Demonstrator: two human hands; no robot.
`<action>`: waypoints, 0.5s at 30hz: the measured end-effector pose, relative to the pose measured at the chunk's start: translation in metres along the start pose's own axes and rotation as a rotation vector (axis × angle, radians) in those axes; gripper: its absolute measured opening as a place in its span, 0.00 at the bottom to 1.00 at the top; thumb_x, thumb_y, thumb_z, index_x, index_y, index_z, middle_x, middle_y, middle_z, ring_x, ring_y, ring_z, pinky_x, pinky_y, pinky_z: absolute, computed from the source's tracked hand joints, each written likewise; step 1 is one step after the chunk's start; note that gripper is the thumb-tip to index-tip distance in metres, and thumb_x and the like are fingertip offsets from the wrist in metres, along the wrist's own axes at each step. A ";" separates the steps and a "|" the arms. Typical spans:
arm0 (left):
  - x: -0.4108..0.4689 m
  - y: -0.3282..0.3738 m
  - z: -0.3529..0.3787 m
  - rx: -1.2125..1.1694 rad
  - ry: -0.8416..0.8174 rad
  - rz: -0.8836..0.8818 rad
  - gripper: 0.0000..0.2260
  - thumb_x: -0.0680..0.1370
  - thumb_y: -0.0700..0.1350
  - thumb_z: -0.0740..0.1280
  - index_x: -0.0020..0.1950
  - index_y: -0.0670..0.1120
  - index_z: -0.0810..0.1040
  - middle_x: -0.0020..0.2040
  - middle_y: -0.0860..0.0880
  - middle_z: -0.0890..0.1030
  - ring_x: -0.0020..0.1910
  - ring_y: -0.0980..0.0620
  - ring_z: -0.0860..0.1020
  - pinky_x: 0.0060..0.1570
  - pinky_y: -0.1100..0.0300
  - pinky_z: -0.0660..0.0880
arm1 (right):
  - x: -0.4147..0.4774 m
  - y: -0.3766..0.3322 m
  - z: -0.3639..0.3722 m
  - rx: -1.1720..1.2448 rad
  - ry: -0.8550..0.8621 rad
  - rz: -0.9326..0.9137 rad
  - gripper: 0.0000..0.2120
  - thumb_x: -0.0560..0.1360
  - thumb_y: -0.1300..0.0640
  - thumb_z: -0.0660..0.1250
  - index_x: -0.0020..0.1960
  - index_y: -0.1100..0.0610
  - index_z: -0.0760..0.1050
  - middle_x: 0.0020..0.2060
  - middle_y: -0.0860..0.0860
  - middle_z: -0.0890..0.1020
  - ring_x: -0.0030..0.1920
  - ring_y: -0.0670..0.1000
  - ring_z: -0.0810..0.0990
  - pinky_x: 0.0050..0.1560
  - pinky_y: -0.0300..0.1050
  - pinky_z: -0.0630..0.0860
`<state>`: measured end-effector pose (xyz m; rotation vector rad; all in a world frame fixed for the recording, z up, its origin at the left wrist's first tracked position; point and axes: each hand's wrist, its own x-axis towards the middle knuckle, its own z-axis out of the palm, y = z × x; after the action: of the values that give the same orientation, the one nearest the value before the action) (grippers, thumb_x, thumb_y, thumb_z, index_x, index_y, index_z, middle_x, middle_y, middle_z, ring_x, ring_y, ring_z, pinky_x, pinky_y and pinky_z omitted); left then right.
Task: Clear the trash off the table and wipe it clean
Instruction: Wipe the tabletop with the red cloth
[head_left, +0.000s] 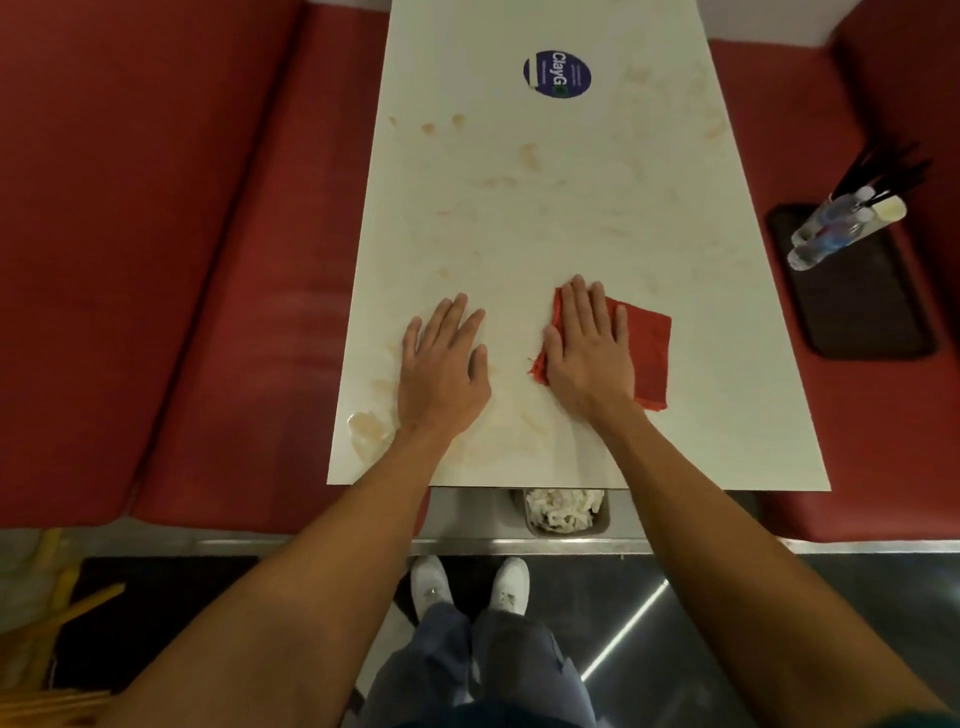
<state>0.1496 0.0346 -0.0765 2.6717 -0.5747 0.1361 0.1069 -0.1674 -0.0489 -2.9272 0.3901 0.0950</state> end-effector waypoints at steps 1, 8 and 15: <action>0.000 0.000 0.000 -0.007 0.016 0.003 0.22 0.85 0.51 0.57 0.80 0.51 0.69 0.83 0.51 0.63 0.83 0.52 0.57 0.81 0.44 0.53 | -0.001 -0.011 0.001 -0.004 -0.007 -0.058 0.30 0.87 0.42 0.39 0.86 0.52 0.41 0.85 0.48 0.42 0.84 0.50 0.36 0.83 0.58 0.41; -0.001 -0.001 0.002 -0.051 0.051 0.006 0.22 0.85 0.50 0.59 0.79 0.51 0.71 0.82 0.51 0.65 0.82 0.52 0.60 0.81 0.44 0.54 | -0.039 0.048 -0.007 -0.070 -0.085 -0.393 0.30 0.88 0.42 0.47 0.86 0.50 0.42 0.85 0.46 0.44 0.84 0.47 0.39 0.83 0.60 0.48; -0.003 0.003 0.000 -0.032 0.036 -0.014 0.22 0.85 0.50 0.57 0.80 0.49 0.69 0.83 0.51 0.65 0.83 0.53 0.59 0.81 0.46 0.54 | -0.055 -0.012 0.008 -0.073 -0.056 -0.298 0.31 0.88 0.42 0.41 0.86 0.54 0.42 0.85 0.50 0.43 0.84 0.51 0.37 0.83 0.60 0.45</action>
<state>0.1458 0.0335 -0.0757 2.6369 -0.5421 0.1689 0.0568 -0.1410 -0.0497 -3.0071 -0.0608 0.1514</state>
